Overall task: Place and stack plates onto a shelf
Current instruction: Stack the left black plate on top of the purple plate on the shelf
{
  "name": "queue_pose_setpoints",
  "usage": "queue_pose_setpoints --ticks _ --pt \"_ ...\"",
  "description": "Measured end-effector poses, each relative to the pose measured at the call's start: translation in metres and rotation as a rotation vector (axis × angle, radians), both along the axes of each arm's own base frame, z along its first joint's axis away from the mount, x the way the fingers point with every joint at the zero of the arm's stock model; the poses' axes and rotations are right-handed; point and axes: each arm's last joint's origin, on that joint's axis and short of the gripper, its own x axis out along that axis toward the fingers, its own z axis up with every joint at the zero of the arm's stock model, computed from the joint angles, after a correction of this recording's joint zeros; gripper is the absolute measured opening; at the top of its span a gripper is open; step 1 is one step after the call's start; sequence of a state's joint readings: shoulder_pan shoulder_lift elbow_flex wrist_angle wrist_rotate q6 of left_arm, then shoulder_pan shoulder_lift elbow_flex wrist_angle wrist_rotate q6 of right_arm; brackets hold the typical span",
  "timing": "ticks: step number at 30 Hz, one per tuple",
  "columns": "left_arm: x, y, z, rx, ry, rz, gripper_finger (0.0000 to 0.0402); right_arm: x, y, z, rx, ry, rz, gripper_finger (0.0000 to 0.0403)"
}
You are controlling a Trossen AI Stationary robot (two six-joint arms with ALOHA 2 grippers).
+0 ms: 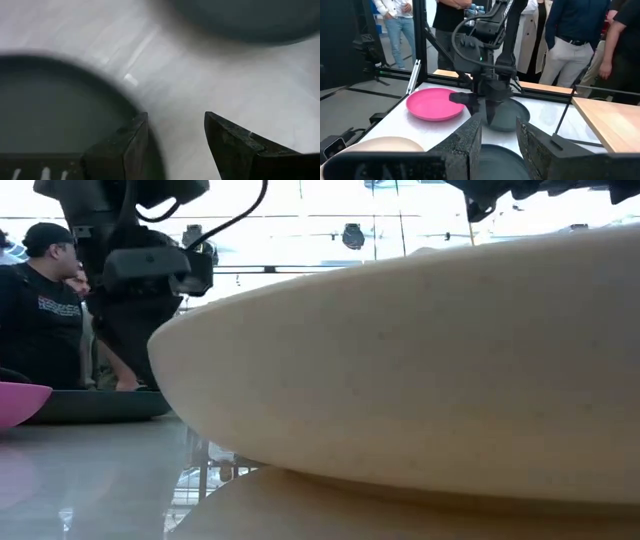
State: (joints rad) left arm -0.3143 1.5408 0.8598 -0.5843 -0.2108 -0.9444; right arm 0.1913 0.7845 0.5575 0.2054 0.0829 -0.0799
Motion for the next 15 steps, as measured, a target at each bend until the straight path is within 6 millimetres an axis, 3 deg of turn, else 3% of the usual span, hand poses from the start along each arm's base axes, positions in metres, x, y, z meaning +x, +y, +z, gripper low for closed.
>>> queue_pose_setpoints --ticks 9,15 --pt "0.007 -0.005 0.028 0.063 0.015 0.049 0.0200 -0.001 0.006 0.000 -0.012 -0.001 0.011 0.0102" --pt "0.009 -0.008 0.011 0.060 0.105 0.069 0.0200 -0.001 0.006 -0.001 -0.014 0.006 0.014 0.0102"
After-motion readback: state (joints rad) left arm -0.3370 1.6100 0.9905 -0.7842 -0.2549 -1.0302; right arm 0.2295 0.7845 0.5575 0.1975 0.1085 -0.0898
